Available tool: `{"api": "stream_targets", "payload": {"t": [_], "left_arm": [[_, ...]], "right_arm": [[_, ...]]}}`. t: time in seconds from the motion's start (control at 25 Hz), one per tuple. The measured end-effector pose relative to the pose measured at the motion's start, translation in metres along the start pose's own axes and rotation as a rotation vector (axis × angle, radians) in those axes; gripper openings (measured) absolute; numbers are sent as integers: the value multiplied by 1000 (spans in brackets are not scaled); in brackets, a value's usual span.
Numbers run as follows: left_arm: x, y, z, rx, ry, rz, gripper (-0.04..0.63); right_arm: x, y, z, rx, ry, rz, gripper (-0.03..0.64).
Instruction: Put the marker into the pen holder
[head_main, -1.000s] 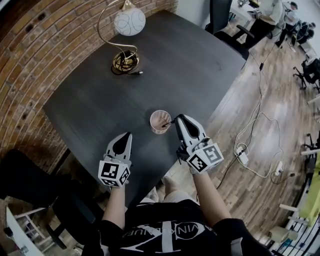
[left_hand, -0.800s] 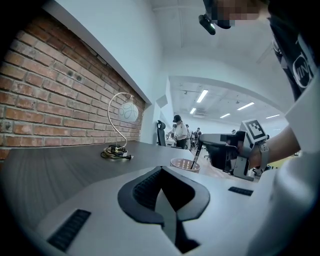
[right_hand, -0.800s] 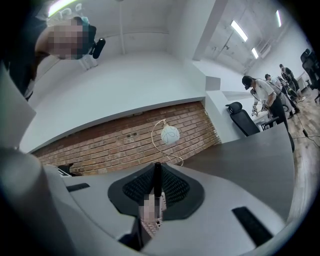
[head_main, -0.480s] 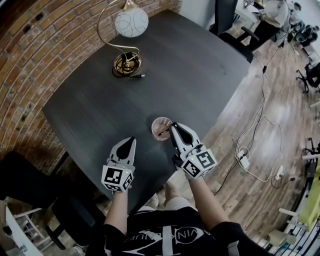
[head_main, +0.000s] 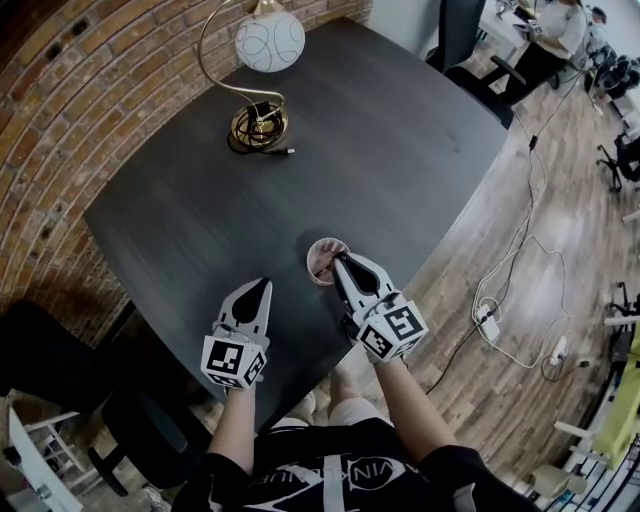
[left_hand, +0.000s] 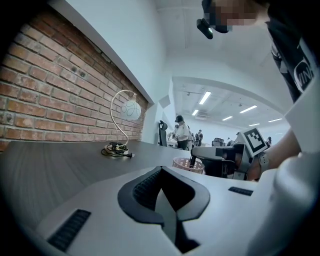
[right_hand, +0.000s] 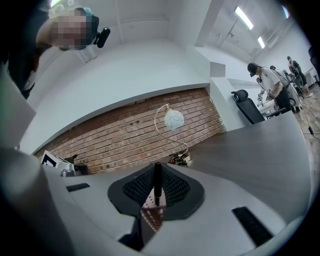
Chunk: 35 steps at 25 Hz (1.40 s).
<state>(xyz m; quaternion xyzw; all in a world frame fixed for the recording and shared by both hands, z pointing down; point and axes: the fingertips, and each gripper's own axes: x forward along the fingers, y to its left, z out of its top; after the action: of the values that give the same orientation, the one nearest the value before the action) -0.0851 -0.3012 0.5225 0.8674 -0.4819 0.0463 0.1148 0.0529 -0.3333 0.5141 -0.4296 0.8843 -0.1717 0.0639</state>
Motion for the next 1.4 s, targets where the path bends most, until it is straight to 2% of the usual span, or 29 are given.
{"api": "stream_targets", "payload": {"t": [0.52,0.6,0.92,1.16,1.4], "left_arm": [[-7,8,-7,-2,9,21,12],[-7,8,-8,-5,9,21,12],[-9,7,-7,-8,11,33,12],[-15,9,-9,-10,11,46,12],[-23,11,-6,-6,6,63,12]], "right_arm": [[4,-2,0,-108,31,-16,64],[4,-5,1,-109,32,-18,104],[1,-15,2,-65,44,-45,168],[-1,-19,3,-34,29,-55,185],[-6,-22,11,-50,18,-67,195]]}}
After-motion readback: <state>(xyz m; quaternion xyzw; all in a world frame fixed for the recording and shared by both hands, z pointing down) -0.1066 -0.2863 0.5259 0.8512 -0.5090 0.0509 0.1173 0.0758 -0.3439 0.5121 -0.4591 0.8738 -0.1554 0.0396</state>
